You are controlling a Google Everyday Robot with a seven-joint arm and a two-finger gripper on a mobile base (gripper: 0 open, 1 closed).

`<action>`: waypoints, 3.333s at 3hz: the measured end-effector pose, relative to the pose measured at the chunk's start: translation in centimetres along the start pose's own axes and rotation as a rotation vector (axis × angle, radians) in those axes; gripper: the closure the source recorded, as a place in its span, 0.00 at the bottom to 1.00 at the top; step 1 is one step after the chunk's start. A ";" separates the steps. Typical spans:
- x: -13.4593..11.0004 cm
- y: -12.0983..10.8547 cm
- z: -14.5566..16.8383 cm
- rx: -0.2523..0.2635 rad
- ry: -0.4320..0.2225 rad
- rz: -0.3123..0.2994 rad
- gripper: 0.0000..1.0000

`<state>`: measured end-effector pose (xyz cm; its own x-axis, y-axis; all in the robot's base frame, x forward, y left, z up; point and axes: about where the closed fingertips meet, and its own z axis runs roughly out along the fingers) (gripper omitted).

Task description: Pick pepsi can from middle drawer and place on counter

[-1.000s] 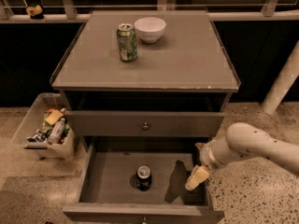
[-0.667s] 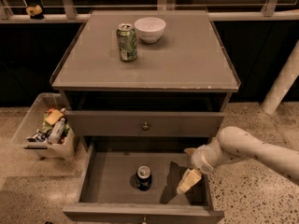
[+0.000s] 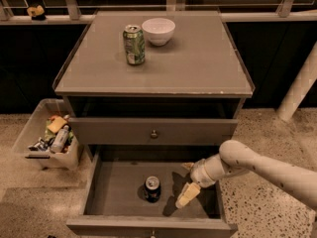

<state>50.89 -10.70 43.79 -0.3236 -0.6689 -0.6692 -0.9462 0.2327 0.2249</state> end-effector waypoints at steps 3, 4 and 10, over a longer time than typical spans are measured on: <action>-0.7 -0.6 9.2 -0.050 -0.046 -0.011 0.00; -1.5 1.9 9.0 -0.072 -0.039 -0.059 0.00; -3.2 2.2 12.4 -0.155 -0.055 -0.118 0.41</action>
Offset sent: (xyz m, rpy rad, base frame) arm 0.0438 0.0972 -0.1022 0.0721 -0.0183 -0.0241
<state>49.90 0.71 37.72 -0.2139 -0.6442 -0.7343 -0.9683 0.0405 0.2465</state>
